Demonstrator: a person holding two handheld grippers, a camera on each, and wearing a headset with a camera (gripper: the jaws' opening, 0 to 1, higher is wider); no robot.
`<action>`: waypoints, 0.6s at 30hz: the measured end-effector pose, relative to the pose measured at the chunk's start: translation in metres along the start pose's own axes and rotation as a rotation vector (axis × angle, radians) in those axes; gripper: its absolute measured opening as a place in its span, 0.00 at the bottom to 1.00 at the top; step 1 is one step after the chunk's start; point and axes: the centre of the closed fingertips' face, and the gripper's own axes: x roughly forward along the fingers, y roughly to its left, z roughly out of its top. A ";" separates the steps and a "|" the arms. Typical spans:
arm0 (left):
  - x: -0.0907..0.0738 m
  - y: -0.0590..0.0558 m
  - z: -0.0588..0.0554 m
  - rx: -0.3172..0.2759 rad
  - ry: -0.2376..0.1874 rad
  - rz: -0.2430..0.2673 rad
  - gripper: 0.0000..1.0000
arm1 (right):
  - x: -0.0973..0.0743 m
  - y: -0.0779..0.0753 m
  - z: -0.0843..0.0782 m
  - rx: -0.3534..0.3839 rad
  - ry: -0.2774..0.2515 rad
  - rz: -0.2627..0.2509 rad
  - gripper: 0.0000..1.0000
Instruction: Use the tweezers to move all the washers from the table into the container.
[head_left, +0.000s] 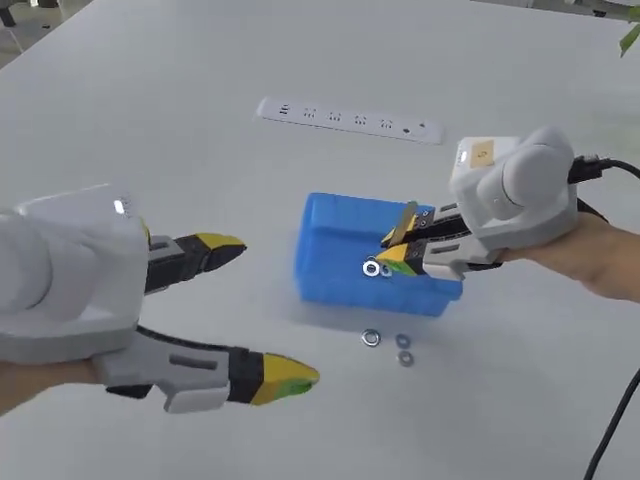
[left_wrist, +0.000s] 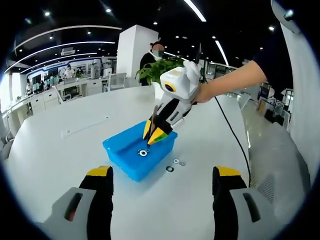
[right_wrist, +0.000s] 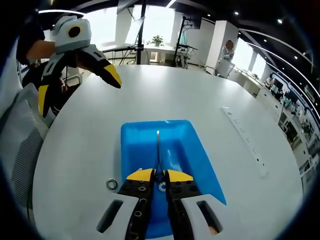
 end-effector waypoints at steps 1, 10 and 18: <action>0.005 0.003 0.004 0.017 0.001 -0.008 0.87 | 0.000 0.000 0.001 0.000 -0.002 0.002 0.10; 0.047 0.018 0.051 0.123 -0.056 -0.067 0.81 | 0.002 0.001 0.006 -0.015 -0.009 0.012 0.10; 0.080 0.029 0.058 0.166 -0.015 -0.093 0.60 | 0.000 0.003 0.009 -0.026 -0.008 0.018 0.10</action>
